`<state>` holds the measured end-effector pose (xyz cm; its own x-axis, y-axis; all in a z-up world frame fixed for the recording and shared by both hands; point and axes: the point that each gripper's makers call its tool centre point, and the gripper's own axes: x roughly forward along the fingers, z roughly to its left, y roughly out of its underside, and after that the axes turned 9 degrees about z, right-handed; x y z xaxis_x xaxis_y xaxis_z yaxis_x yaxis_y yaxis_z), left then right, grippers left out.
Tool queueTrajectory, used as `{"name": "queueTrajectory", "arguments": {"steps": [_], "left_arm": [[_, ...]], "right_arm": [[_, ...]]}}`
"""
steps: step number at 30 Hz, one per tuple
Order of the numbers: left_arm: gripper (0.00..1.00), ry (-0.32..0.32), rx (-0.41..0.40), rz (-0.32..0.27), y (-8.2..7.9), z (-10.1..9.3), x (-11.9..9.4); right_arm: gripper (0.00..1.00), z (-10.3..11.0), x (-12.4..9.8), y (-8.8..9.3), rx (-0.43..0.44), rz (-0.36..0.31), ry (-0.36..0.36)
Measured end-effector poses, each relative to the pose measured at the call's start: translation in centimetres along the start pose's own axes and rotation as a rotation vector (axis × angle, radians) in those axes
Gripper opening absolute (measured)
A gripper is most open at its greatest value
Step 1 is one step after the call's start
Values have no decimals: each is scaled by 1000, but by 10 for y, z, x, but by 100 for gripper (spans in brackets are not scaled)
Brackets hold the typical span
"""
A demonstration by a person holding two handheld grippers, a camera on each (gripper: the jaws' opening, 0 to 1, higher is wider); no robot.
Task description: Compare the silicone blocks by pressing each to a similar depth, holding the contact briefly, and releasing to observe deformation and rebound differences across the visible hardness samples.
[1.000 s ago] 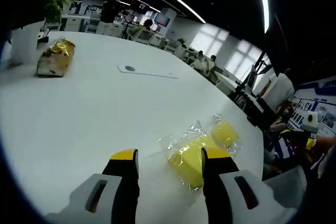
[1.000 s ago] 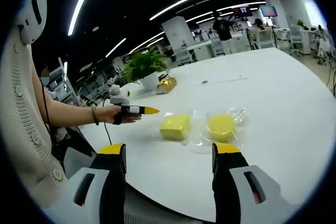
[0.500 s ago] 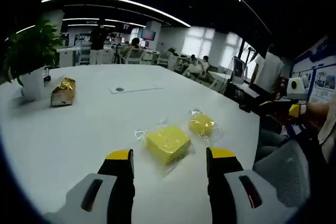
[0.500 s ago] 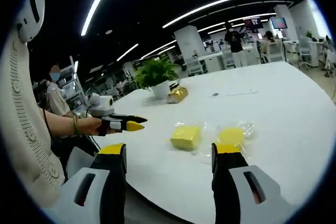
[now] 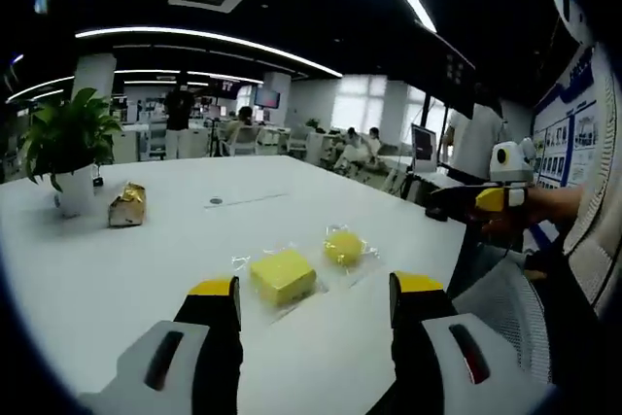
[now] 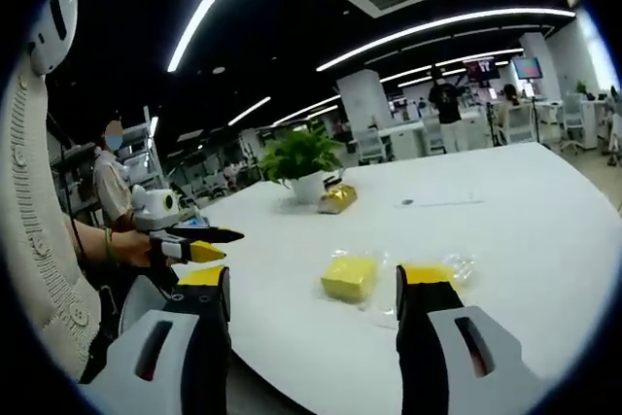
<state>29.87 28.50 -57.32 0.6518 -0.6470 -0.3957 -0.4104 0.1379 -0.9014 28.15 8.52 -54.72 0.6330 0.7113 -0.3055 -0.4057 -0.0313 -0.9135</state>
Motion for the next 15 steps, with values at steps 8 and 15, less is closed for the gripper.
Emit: {"name": "queueTrajectory", "arguments": {"steps": [8, 15], "left_arm": [[63, -12, 15, -2, 0, -4, -14], [65, -26, 9, 5, 0, -1, -17]], "right_arm": [[67, 0, -6, 4, -25, 8, 1], [71, -4, -13, 12, -26, 28, 13]]}}
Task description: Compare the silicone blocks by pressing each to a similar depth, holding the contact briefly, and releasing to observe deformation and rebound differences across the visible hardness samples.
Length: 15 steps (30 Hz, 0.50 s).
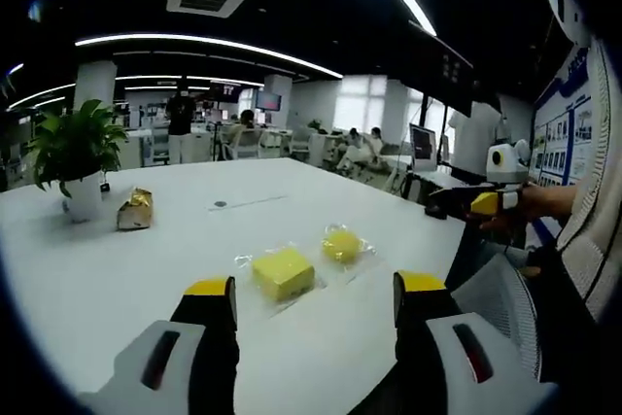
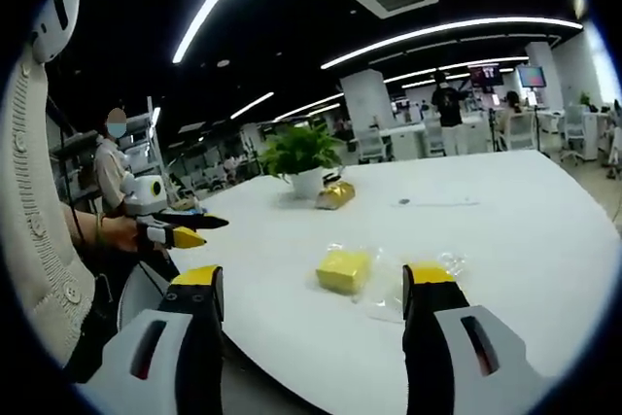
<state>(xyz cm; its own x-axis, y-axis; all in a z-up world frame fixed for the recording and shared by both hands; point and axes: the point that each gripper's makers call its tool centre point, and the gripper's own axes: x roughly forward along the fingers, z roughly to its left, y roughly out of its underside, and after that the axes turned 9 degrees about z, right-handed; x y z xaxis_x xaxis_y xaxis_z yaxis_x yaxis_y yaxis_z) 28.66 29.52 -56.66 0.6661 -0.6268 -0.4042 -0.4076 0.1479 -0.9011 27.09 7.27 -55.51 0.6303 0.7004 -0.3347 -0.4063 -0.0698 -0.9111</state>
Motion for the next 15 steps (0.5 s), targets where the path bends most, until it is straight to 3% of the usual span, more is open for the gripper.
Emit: {"name": "queueTrajectory", "arguments": {"steps": [15], "left_arm": [[65, 51, -23, 90, 7, -9, 19]], "right_arm": [[70, -12, -7, 9, 47, -7, 29]]}}
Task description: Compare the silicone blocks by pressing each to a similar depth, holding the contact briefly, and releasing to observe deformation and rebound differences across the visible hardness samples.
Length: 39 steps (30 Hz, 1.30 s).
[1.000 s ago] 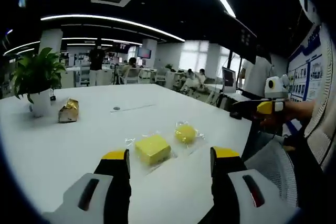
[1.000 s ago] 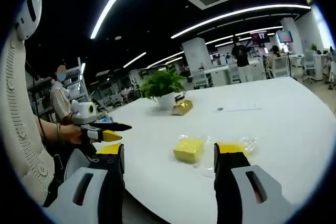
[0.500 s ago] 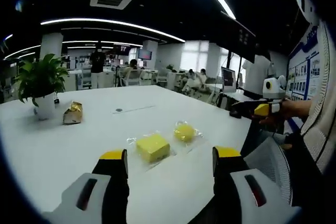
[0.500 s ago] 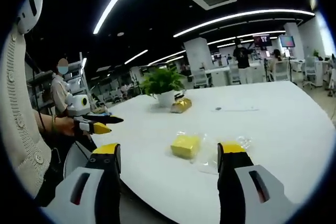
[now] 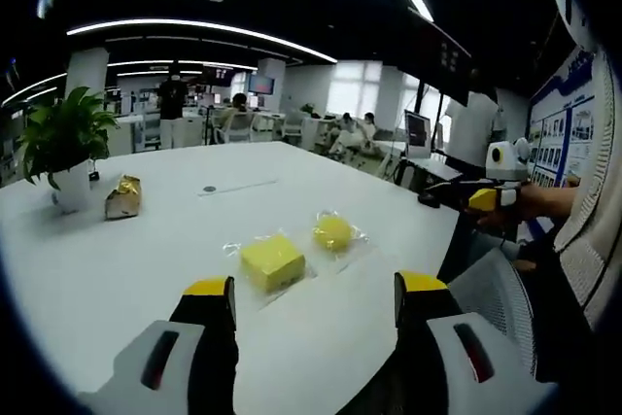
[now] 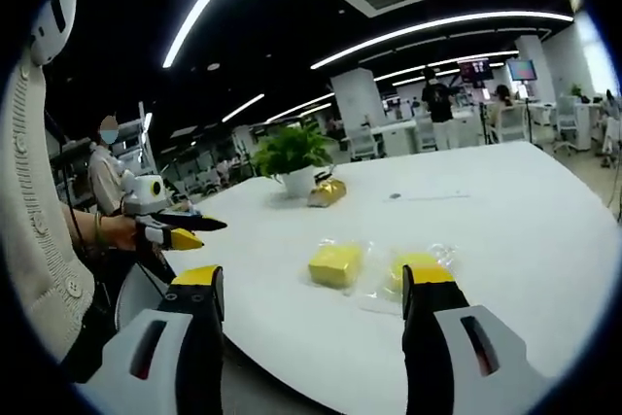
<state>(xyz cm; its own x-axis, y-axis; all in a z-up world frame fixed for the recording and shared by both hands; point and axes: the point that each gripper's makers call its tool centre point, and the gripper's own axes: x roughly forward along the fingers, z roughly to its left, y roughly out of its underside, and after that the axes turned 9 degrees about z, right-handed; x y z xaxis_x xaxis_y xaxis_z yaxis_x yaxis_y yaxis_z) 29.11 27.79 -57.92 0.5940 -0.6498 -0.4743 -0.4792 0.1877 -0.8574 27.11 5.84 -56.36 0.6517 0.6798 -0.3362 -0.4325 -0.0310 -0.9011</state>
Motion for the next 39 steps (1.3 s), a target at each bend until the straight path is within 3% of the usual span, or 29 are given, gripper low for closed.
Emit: {"name": "queueTrajectory", "arguments": {"steps": [6, 13, 15, 18, 29, 34, 39], "left_arm": [[68, 39, -126, 16, -4, -3, 21], [66, 86, -261, 7, -24, -4, 51], [65, 111, -295, -51, -39, -4, 60], [65, 120, -339, -45, -48, -1, 76], [64, 136, -383, 42, -63, 0, 149], [66, 150, -471, 71, -63, -3, 175], [67, 158, -470, 130, -56, -7, 205]], "right_arm": [[69, -9, -4, 3, 28, -9, 17], [68, -19, -5, 9, 57, -4, 29], [68, -22, -6, 10, 64, -3, 33], [68, -25, -7, 11, 78, -7, 34], [70, -41, -13, 20, 126, 0, 59], [69, -49, -16, 25, 151, 0, 76], [68, -56, -16, 30, 173, 2, 87]]}}
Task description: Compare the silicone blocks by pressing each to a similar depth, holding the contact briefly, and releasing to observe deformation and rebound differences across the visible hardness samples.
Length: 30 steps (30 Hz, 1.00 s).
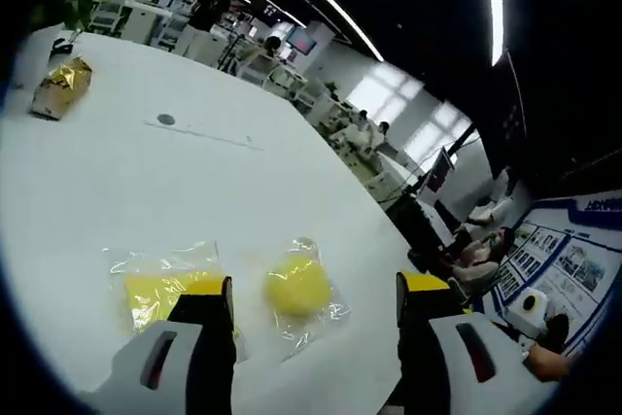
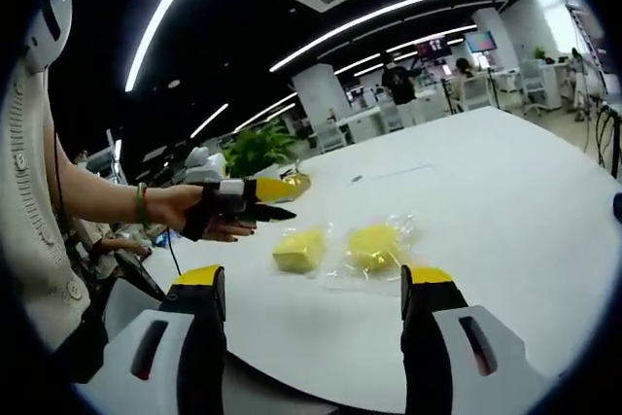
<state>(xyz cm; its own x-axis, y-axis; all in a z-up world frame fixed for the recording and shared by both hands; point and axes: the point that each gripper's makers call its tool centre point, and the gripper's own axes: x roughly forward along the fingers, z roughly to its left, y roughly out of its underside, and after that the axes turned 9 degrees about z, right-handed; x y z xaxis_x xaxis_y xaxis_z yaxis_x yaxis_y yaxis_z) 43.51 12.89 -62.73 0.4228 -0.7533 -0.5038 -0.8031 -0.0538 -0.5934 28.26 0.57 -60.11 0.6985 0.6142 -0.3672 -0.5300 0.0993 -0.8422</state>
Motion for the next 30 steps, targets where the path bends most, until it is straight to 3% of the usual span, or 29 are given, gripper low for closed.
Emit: {"name": "queueTrajectory", "arguments": {"steps": [5, 15, 21, 30], "left_arm": [[66, -36, -38, 73, 6, 10, 26], [67, -66, -184, 106, 3, 23, 79], [63, -114, -268, 139, 8, 39, 96], [49, -106, -357, 153, 9, 51, 112]], "right_arm": [[68, -8, -1, 1, 27, -6, 17], [66, -26, -2, 10, 81, -4, 57], [66, -34, 1, 13, 105, 5, 69], [65, -40, 6, 12, 120, 3, 77]]}}
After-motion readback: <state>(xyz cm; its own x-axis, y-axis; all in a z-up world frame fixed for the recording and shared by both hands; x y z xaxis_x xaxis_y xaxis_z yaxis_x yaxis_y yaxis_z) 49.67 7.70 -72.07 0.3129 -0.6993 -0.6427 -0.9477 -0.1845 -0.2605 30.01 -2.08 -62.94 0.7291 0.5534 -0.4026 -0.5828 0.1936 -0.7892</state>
